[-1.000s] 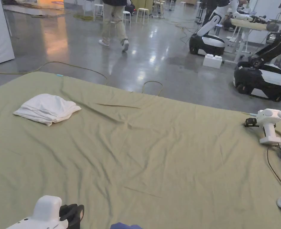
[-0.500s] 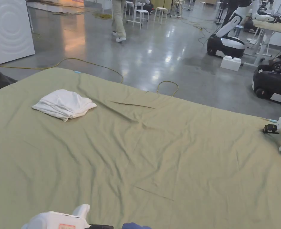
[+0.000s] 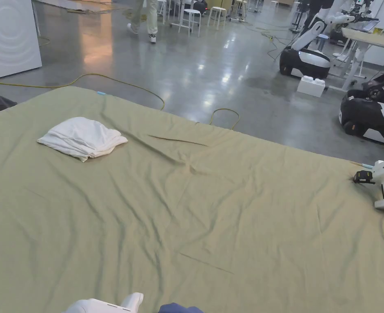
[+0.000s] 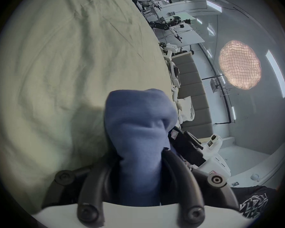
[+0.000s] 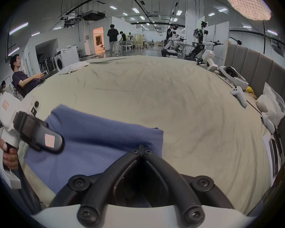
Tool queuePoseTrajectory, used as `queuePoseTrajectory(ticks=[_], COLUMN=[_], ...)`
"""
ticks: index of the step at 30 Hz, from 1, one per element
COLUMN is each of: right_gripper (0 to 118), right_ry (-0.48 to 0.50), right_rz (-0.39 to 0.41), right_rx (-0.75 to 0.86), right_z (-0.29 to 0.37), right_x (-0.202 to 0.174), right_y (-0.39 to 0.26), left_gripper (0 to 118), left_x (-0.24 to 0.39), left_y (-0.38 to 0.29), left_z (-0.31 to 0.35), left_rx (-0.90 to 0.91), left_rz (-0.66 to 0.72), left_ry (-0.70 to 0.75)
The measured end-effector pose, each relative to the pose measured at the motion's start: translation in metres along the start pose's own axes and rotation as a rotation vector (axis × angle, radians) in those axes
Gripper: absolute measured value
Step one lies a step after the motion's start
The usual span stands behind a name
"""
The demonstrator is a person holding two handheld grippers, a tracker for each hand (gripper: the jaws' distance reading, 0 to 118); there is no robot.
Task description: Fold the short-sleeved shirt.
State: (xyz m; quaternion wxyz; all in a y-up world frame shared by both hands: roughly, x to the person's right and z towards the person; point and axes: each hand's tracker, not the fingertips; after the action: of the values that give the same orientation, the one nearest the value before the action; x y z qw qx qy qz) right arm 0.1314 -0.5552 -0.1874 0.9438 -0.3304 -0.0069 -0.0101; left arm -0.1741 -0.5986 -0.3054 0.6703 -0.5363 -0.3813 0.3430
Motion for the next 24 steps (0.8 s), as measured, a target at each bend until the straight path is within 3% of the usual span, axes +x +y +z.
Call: queuePoseTrajectory(ticks=[3,10,13,19,24], right_gripper=[0,0,0,0,0], right_ry=[-0.021,-0.026,-0.024,-0.049,-0.048], right_rz=[0.025,0.065,0.065,0.080,0.025], right_rx=[0.014,0.076,0.145,0.319,0.390], right_z=[-0.003,0.009,0.020,0.044,0.061], right_x=[-0.005,-0.008,-0.004,0.009,0.022], right_y=[0.002,0.023,0.052,0.118,0.163], left_gripper=[25,23,23,23,23], left_x=[-0.003,0.023,0.029,0.026,0.008], left_y=[-0.005,0.004,0.026,0.066,0.091], left_z=[0.003,0.045,0.086,0.206,0.314], left_rx=[0.038,0.086,0.078,0.124,0.214], left_rz=[0.010,0.004,-0.026,-0.099,-0.017], left_ry=[-0.053,-0.169,-0.147,0.045,0.133])
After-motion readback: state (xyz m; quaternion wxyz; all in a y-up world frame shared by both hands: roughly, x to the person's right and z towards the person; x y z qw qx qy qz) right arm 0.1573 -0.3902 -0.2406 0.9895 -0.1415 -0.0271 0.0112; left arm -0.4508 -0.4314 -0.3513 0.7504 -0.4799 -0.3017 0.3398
